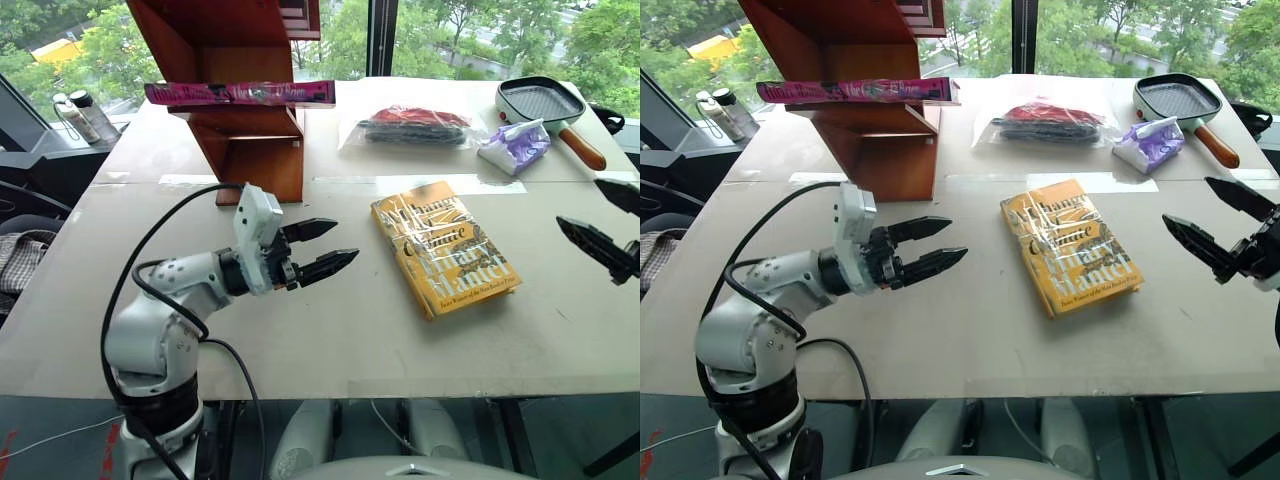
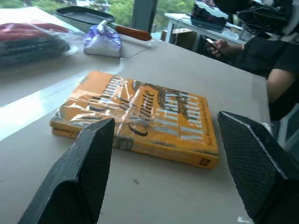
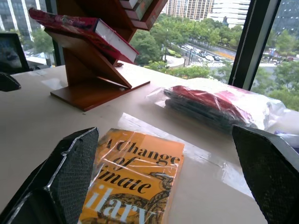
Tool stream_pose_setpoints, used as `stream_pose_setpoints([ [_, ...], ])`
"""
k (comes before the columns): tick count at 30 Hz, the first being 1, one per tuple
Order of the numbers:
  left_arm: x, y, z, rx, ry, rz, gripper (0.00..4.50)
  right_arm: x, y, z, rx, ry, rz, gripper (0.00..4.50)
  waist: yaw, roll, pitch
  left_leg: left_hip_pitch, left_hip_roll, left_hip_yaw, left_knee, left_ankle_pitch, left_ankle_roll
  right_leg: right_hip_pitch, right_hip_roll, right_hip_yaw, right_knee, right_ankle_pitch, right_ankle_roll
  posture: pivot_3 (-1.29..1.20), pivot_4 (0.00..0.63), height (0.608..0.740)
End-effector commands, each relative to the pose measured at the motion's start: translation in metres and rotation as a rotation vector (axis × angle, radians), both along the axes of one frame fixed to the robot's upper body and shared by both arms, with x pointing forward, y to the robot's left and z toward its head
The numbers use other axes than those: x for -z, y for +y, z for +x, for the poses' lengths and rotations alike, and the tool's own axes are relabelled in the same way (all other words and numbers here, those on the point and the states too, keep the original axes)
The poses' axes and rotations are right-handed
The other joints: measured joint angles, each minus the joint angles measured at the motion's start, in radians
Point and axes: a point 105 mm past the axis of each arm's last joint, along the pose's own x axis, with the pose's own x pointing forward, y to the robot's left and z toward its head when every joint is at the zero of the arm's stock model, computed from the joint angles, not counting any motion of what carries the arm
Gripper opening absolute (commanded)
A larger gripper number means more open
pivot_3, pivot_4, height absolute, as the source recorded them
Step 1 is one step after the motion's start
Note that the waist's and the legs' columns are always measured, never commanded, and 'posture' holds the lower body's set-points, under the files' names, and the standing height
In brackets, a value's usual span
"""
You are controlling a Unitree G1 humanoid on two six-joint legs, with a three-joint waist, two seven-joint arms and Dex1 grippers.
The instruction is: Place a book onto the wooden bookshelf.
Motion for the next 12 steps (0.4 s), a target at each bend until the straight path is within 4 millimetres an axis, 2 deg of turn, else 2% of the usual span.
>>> stream_pose_setpoints([
  [1,0.021,0.012,0.005,-0.079,-0.045,0.048,3.60,0.005,-0.005,-0.015,0.036,-0.001,-0.059,4.50,0.003,0.000,0.000,0.000,0.000,0.000,0.000,0.000,0.000,0.000,0.000,0.000,0.000,0.000,0.000,0.00,0.150,0.740],
  [3,0.037,0.023,0.000,-0.092,-0.029,0.081,3.60,0.022,-0.013,-0.024,0.076,0.079,-0.101,4.50,0.004,0.000,0.000,0.000,0.000,0.000,0.000,0.000,0.000,0.000,0.000,0.000,-0.001,0.000,0.000,0.00,0.150,0.740],
  [7,0.062,0.051,-0.011,-0.169,0.069,0.106,3.60,0.065,-0.028,-0.047,0.149,0.257,-0.290,4.50,0.007,0.000,0.000,0.000,0.000,0.000,0.000,0.000,0.001,0.000,0.000,0.000,-0.002,0.000,0.000,0.00,0.150,0.740],
  [10,0.075,0.065,-0.020,-0.203,0.127,0.107,3.60,0.074,-0.032,-0.057,0.183,0.298,-0.282,4.50,0.004,0.001,-0.001,0.000,0.001,0.001,-0.001,0.000,0.001,0.000,-0.001,0.000,-0.003,-0.001,0.000,0.00,0.150,0.740],
  [12,0.079,0.065,-0.024,-0.202,0.151,0.122,3.60,0.078,-0.030,-0.059,0.190,0.314,-0.269,4.50,0.004,0.001,-0.001,0.000,0.001,0.001,-0.001,-0.001,0.001,0.000,-0.001,0.000,-0.003,-0.001,0.000,0.00,0.150,0.740],
])
